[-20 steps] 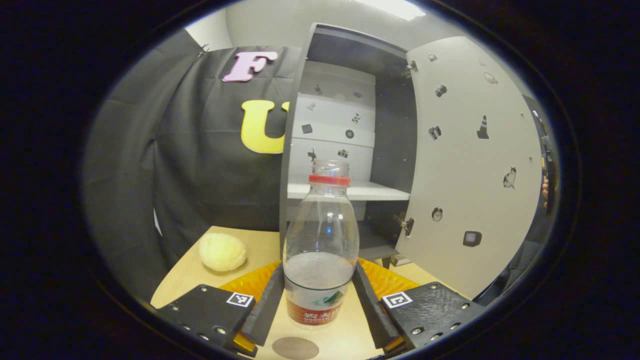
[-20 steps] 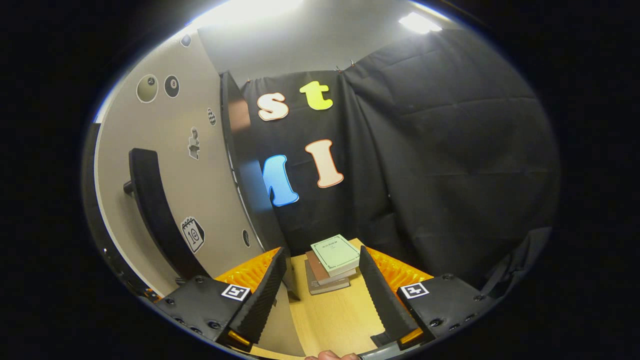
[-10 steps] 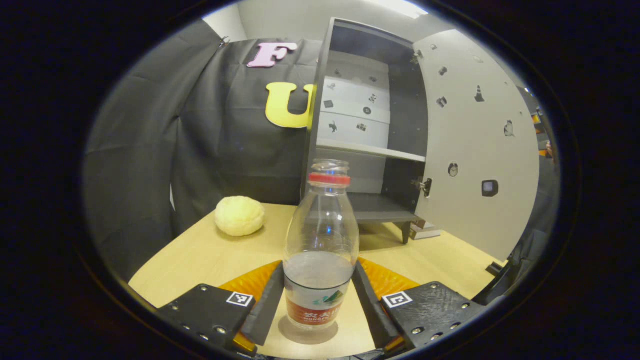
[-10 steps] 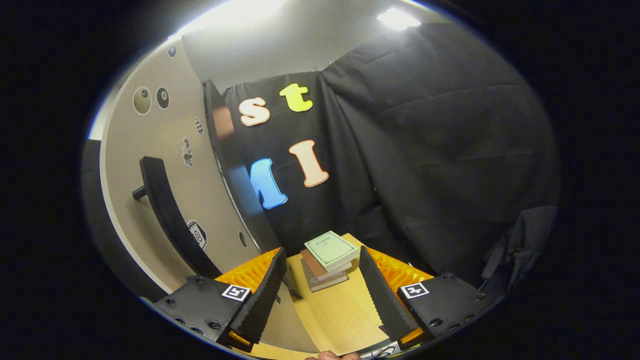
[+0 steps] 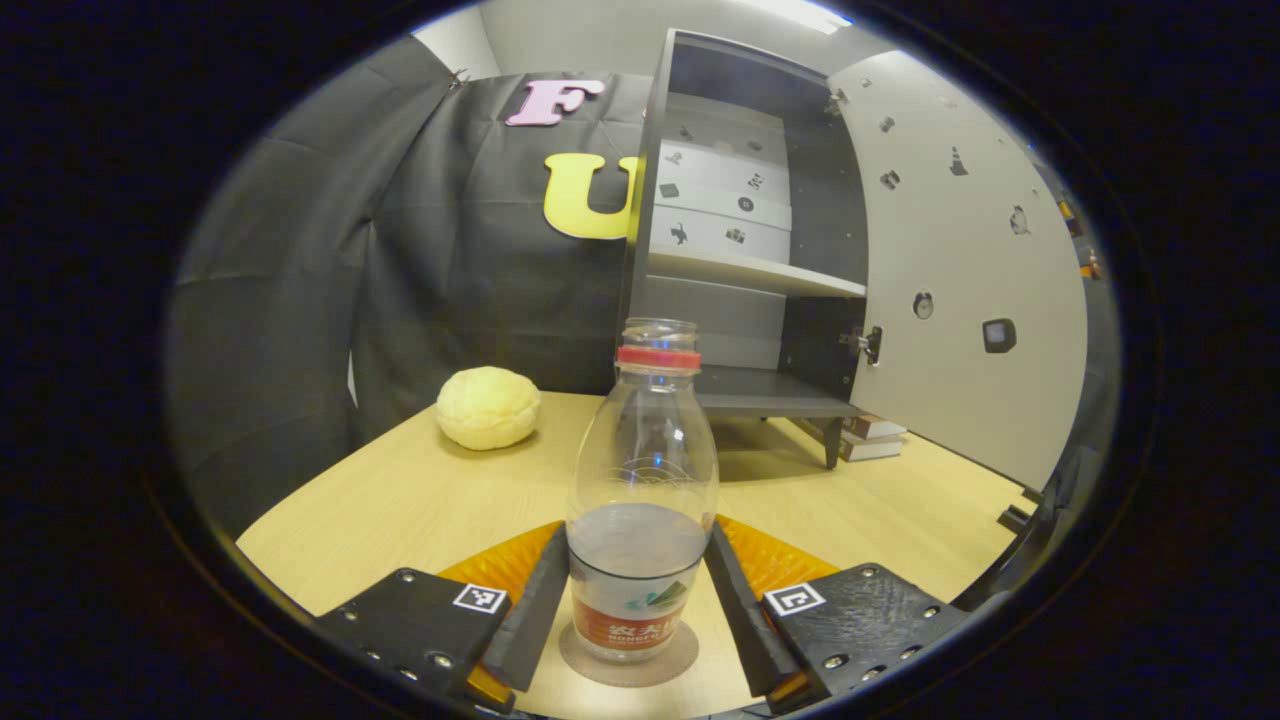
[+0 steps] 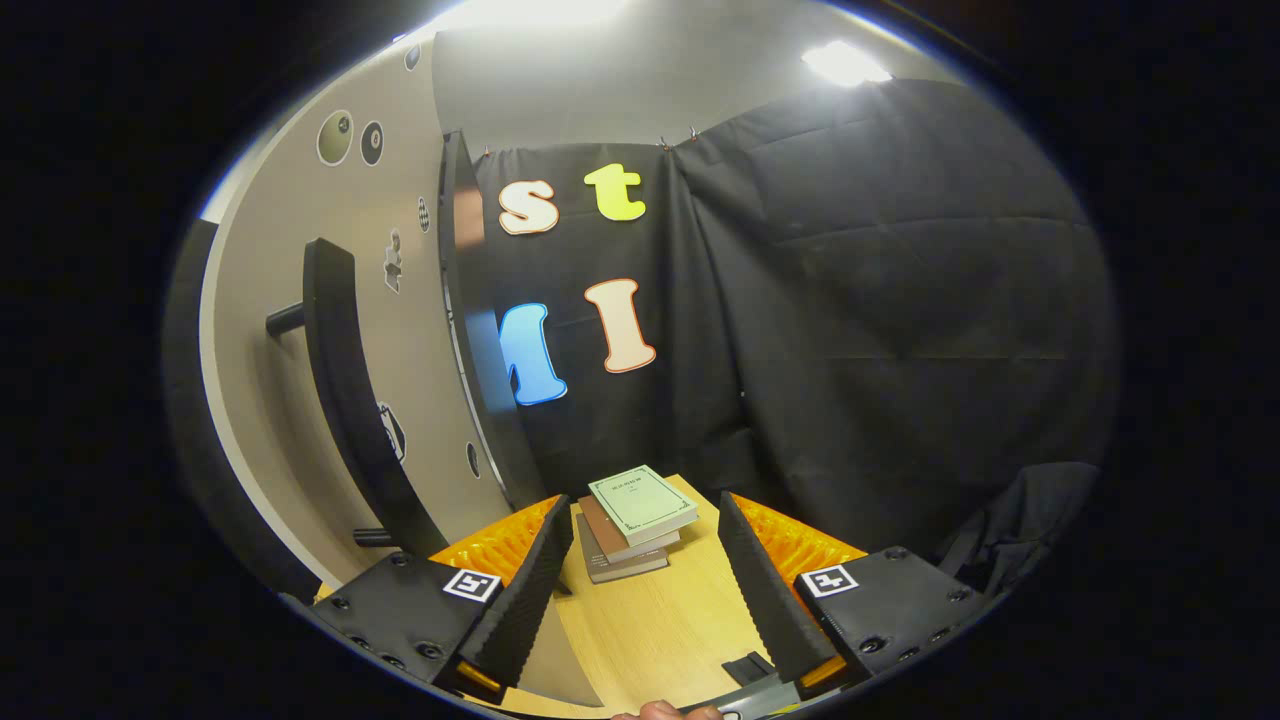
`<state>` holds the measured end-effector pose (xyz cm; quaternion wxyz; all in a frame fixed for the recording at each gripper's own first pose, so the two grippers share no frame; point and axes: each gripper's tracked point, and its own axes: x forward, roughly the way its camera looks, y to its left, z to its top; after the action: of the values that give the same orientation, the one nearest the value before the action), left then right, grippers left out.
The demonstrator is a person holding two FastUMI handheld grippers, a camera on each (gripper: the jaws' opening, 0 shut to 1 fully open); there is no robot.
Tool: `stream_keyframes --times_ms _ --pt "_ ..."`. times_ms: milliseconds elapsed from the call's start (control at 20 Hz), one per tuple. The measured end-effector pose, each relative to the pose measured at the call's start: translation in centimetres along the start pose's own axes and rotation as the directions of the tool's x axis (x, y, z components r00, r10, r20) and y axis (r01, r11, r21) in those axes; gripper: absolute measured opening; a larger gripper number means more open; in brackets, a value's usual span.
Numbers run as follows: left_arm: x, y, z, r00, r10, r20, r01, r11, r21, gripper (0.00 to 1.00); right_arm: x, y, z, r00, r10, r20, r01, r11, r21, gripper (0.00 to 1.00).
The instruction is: Open the cabinet door with the right hand, grasp the bottle in the cabinet with the left hand and place it on the coaster, then close the cabinet door with the right hand.
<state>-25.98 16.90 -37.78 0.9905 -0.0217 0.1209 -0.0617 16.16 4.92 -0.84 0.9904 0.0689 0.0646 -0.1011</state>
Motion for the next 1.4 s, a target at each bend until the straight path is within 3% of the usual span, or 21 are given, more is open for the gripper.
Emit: stream_keyframes --times_ms 150,300,350,400,550,750,1000,1150,1200,1350,1400 --pt "0.2 -0.4 -0.4 1.000 0.001 -0.007 -0.001 1.000 0.030 0.80 0.3 0.2 -0.2 1.000 0.000 -0.002 0.000 1.000 -0.011 0.93" --pt "-0.4 -1.1 -0.6 1.000 -0.016 -0.018 0.018 0.997 0.074 0.76 0.3 0.1 0.1 1.000 -0.007 0.009 0.007 1.000 -0.028 0.93" --pt "-0.4 -0.9 -0.6 1.000 -0.017 -0.020 0.019 0.996 0.084 0.80 0.4 -0.1 0.1 1.000 -0.012 0.011 0.012 0.999 -0.030 0.93" --pt "-0.5 -0.9 -0.7 0.999 -0.019 -0.028 0.021 0.996 0.082 0.76 0.4 -0.2 0.2 1.000 -0.012 0.014 0.012 1.000 -0.027 0.93" --pt "-0.5 -0.4 -1.3 0.998 0.005 -0.063 -0.002 0.998 0.056 0.84 0.7 -0.6 0.1 1.000 -0.026 0.018 0.027 0.998 -0.054 0.93" --pt "-1.7 0.1 -1.4 0.996 0.029 -0.085 -0.030 1.000 -0.003 0.84 1.2 -1.4 0.2 0.999 -0.036 0.023 0.038 0.996 -0.082 0.94" --pt "-4.8 0.1 -1.8 0.988 0.080 -0.132 -0.079 0.997 0.011 0.84 1.8 -2.2 0.7 0.999 -0.017 0.031 0.020 0.995 -0.096 0.94" --pt "-8.0 0.1 0.9 0.981 0.155 -0.114 -0.155 0.988 0.001 0.84 2.6 -3.0 0.8 0.999 0.015 0.032 -0.011 0.993 -0.117 0.94" --pt "-9.2 0.0 2.6 0.978 0.184 -0.096 -0.184 0.983 0.002 0.81 2.8 -3.3 0.9 0.999 0.031 0.028 -0.027 0.992 -0.120 0.94" --pt "-13.0 -1.5 7.7 0.966 0.259 -0.028 -0.259 0.966 -0.009 0.84 3.3 -3.6 1.7 0.996 0.090 0.025 -0.087 0.993 -0.082 0.94" --pt "-13.8 -2.3 9.7 0.963 0.271 -0.005 -0.271 0.962 -0.019 0.81 3.4 -3.6 2.1 0.993 0.113 0.028 -0.110 0.991 -0.072 0.87"
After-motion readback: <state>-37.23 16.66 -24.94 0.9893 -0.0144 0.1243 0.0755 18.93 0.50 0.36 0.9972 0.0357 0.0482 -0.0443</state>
